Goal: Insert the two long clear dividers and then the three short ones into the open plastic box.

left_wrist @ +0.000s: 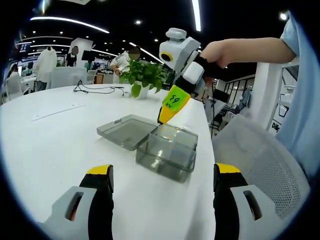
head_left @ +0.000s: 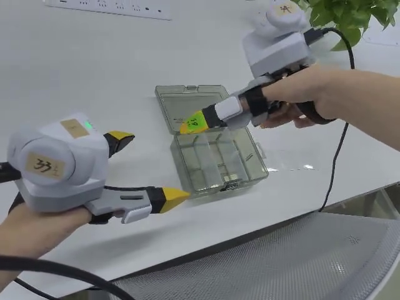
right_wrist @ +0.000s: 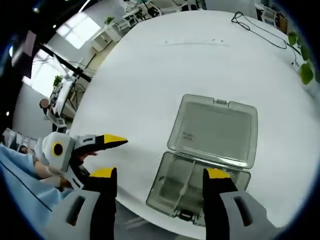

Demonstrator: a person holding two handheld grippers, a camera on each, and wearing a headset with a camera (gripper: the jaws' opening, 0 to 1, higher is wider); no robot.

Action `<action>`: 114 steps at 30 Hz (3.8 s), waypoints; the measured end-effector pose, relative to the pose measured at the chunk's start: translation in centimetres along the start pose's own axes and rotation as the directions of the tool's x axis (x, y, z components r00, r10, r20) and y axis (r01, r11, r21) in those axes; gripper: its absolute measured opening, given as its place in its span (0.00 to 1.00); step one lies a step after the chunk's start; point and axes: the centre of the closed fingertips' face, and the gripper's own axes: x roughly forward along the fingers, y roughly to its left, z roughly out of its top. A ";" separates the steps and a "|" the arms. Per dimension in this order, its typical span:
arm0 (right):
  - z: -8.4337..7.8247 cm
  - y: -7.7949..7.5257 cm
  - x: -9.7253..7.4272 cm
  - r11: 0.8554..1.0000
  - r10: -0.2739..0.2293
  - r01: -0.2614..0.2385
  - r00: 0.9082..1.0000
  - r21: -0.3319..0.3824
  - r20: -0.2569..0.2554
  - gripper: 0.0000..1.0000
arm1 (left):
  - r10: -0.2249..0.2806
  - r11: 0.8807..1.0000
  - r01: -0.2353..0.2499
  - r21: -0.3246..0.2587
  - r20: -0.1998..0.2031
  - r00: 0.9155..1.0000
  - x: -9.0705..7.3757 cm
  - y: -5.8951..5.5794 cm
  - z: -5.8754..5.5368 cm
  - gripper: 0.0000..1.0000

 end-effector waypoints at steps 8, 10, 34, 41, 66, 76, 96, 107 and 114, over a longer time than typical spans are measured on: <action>-0.7 -0.9 0.1 0.998 -0.025 0.029 0.998 -0.053 0.060 1.00 | -0.001 1.000 0.001 -0.007 0.001 1.000 0.0 -0.1 0.1 0.84; -1.2 -0.8 0.2 0.998 -0.019 0.023 0.998 -0.053 0.062 1.00 | 0.001 1.000 -0.001 -0.004 -0.003 1.000 0.0 0.0 0.0 0.84; 0.0 -5.7 -4.5 0.994 -0.040 0.082 0.880 -0.069 0.473 1.00 | 0.089 0.996 -0.089 -0.003 -0.017 0.996 -0.6 -0.6 1.3 0.83; -2.0 -7.4 -6.6 0.993 -0.049 0.098 0.862 -0.072 0.504 1.00 | 0.141 0.990 -0.141 -0.013 0.000 0.990 -0.4 -1.3 2.5 0.83; -8.4 -15.1 -12.5 0.993 0.031 0.034 0.856 -0.115 0.516 0.96 | 0.362 0.932 -0.362 -0.017 0.013 0.932 0.1 -2.8 4.6 0.88; -10.0 -15.8 -11.9 0.965 0.091 0.024 0.903 -0.260 0.419 0.95 | 0.379 0.925 -0.379 -0.020 0.012 0.925 0.6 -3.9 4.5 1.00; -10.8 -16.0 -8.3 0.812 0.166 -0.077 0.981 -0.579 0.103 0.82 | 0.401 0.916 -0.401 0.009 -0.017 0.916 1.6 -4.6 4.1 1.00; -11.6 -17.8 -5.3 0.661 0.069 -0.137 0.990 -0.738 -0.121 0.66 | 0.423 0.906 -0.423 -0.005 -0.010 0.906 1.5 -5.1 4.1 1.00; -11.6 -18.8 -3.4 0.599 0.028 -0.177 0.979 -0.781 -0.200 0.55 | 0.430 0.903 -0.430 -0.015 -0.015 0.903 1.5 -5.3 3.8 1.00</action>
